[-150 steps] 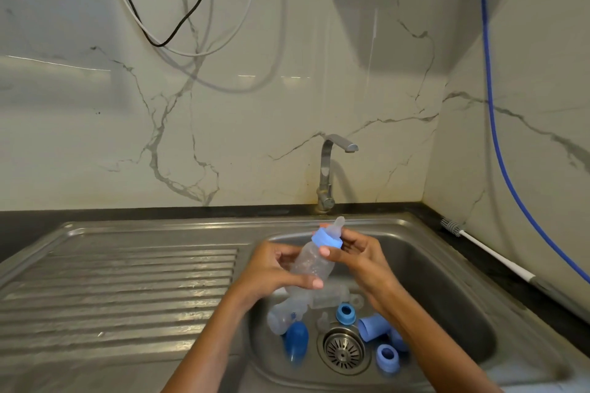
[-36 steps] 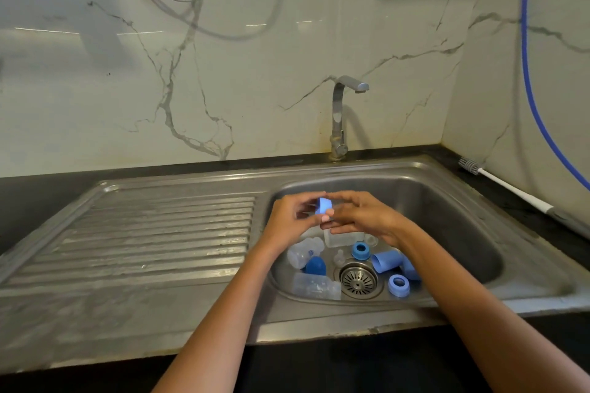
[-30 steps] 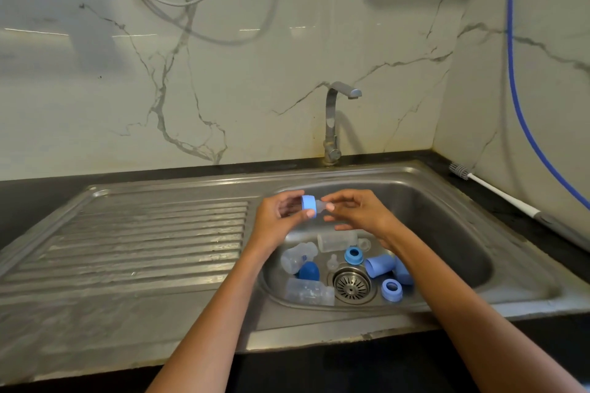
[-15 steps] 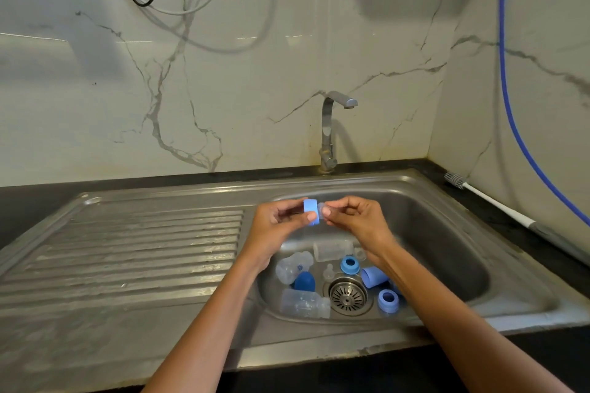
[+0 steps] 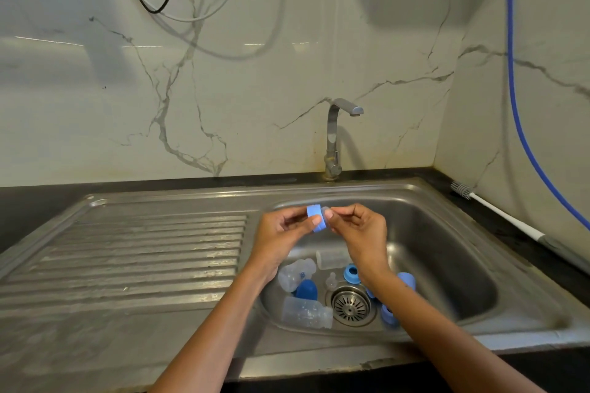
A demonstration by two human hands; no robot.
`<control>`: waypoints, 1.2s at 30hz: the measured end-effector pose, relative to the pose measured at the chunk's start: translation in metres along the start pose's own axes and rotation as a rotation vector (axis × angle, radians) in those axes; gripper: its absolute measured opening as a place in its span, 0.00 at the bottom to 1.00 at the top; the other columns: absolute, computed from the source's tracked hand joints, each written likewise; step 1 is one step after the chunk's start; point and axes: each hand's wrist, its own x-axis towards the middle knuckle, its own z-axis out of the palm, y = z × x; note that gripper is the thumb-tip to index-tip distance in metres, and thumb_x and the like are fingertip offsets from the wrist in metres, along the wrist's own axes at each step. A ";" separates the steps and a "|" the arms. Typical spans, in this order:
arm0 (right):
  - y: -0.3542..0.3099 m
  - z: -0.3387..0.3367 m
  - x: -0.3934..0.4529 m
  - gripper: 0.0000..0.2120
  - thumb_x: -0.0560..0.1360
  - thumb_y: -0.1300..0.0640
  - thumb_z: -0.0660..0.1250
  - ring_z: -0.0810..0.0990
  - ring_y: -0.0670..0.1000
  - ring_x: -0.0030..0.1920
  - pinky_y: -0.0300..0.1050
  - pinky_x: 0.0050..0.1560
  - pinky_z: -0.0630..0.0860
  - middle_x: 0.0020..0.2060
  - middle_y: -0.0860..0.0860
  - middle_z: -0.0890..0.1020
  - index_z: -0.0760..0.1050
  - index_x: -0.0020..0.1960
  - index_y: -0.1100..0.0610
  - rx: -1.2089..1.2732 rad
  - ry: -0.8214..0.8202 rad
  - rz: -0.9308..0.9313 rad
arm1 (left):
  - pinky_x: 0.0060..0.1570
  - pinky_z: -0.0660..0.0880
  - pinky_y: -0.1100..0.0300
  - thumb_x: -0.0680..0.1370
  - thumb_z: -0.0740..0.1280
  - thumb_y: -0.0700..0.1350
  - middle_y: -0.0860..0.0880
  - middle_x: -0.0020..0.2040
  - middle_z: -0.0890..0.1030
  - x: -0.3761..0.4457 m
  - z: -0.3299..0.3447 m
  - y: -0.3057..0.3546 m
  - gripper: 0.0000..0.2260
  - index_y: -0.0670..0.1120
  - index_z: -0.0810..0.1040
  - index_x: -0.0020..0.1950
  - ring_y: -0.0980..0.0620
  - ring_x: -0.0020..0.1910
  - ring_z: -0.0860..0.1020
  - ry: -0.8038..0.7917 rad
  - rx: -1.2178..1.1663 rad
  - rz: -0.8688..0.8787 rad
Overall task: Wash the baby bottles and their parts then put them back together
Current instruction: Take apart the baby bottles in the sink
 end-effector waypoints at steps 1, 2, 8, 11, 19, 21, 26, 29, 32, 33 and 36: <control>0.001 0.002 -0.001 0.04 0.71 0.61 0.74 0.84 0.48 0.43 0.37 0.45 0.80 0.40 0.54 0.85 0.81 0.45 0.59 -0.075 0.031 -0.078 | 0.57 0.78 0.53 0.72 0.73 0.44 0.46 0.51 0.84 -0.001 0.001 0.000 0.17 0.41 0.80 0.59 0.50 0.53 0.82 -0.002 -0.025 -0.014; 0.002 0.002 -0.001 0.03 0.71 0.60 0.74 0.83 0.46 0.42 0.36 0.45 0.79 0.39 0.52 0.85 0.81 0.43 0.58 -0.124 0.049 -0.143 | 0.57 0.77 0.52 0.71 0.73 0.46 0.46 0.51 0.84 -0.001 0.002 0.000 0.18 0.42 0.80 0.59 0.49 0.53 0.82 -0.004 -0.051 -0.028; 0.008 -0.002 0.004 0.03 0.73 0.64 0.71 0.81 0.46 0.42 0.37 0.43 0.78 0.39 0.49 0.82 0.78 0.43 0.63 -0.406 -0.086 -0.345 | 0.57 0.77 0.55 0.71 0.74 0.45 0.50 0.50 0.85 0.000 -0.001 -0.002 0.16 0.45 0.82 0.57 0.53 0.53 0.82 -0.013 -0.012 -0.027; 0.006 -0.005 0.008 0.02 0.72 0.67 0.72 0.81 0.46 0.43 0.38 0.46 0.79 0.38 0.50 0.82 0.80 0.44 0.63 -0.328 -0.180 -0.309 | 0.56 0.77 0.57 0.69 0.74 0.45 0.49 0.50 0.85 0.002 -0.004 -0.001 0.17 0.44 0.82 0.57 0.52 0.52 0.82 -0.022 -0.034 -0.023; -0.005 -0.014 0.022 0.08 0.72 0.66 0.71 0.84 0.53 0.47 0.45 0.46 0.82 0.45 0.55 0.85 0.82 0.50 0.58 -0.143 -0.355 -0.142 | 0.55 0.78 0.54 0.68 0.74 0.46 0.47 0.51 0.85 0.005 -0.008 -0.005 0.17 0.45 0.82 0.56 0.49 0.53 0.82 0.020 -0.125 -0.064; -0.005 -0.015 0.022 0.09 0.72 0.67 0.71 0.84 0.51 0.47 0.43 0.46 0.82 0.45 0.54 0.85 0.82 0.49 0.56 -0.112 -0.390 -0.094 | 0.56 0.78 0.53 0.68 0.74 0.46 0.46 0.52 0.84 0.005 -0.010 -0.007 0.18 0.44 0.82 0.57 0.48 0.54 0.82 0.002 -0.141 -0.082; -0.004 -0.022 0.025 0.09 0.72 0.66 0.71 0.84 0.49 0.47 0.40 0.49 0.80 0.44 0.51 0.86 0.83 0.48 0.54 -0.131 -0.402 -0.029 | 0.59 0.76 0.51 0.70 0.73 0.43 0.46 0.53 0.84 0.005 -0.007 -0.008 0.18 0.42 0.80 0.60 0.48 0.55 0.81 -0.048 -0.125 -0.108; -0.002 -0.020 0.022 0.09 0.72 0.67 0.71 0.84 0.49 0.47 0.40 0.49 0.80 0.44 0.51 0.86 0.82 0.47 0.54 -0.141 -0.369 -0.069 | 0.58 0.77 0.52 0.71 0.73 0.42 0.45 0.53 0.84 0.004 -0.005 -0.008 0.18 0.41 0.80 0.60 0.48 0.55 0.82 -0.047 -0.146 -0.118; 0.000 -0.015 0.019 0.08 0.71 0.66 0.72 0.84 0.51 0.47 0.43 0.47 0.81 0.44 0.53 0.85 0.82 0.47 0.55 -0.118 -0.309 -0.062 | 0.55 0.78 0.55 0.71 0.72 0.42 0.43 0.53 0.84 0.004 -0.004 -0.007 0.18 0.39 0.79 0.60 0.47 0.54 0.82 -0.047 -0.223 -0.148; 0.001 -0.014 0.019 0.08 0.71 0.65 0.72 0.84 0.51 0.46 0.42 0.45 0.82 0.44 0.54 0.85 0.82 0.48 0.56 -0.092 -0.286 -0.039 | 0.54 0.79 0.57 0.71 0.71 0.43 0.43 0.53 0.84 0.005 -0.004 -0.007 0.19 0.39 0.79 0.60 0.46 0.54 0.82 -0.049 -0.264 -0.169; 0.002 -0.015 0.021 0.08 0.70 0.65 0.74 0.84 0.50 0.43 0.41 0.40 0.81 0.42 0.56 0.84 0.79 0.47 0.58 -0.056 -0.232 0.001 | 0.49 0.79 0.61 0.71 0.71 0.43 0.42 0.52 0.84 0.007 -0.003 -0.008 0.17 0.38 0.80 0.58 0.47 0.54 0.82 -0.051 -0.357 -0.255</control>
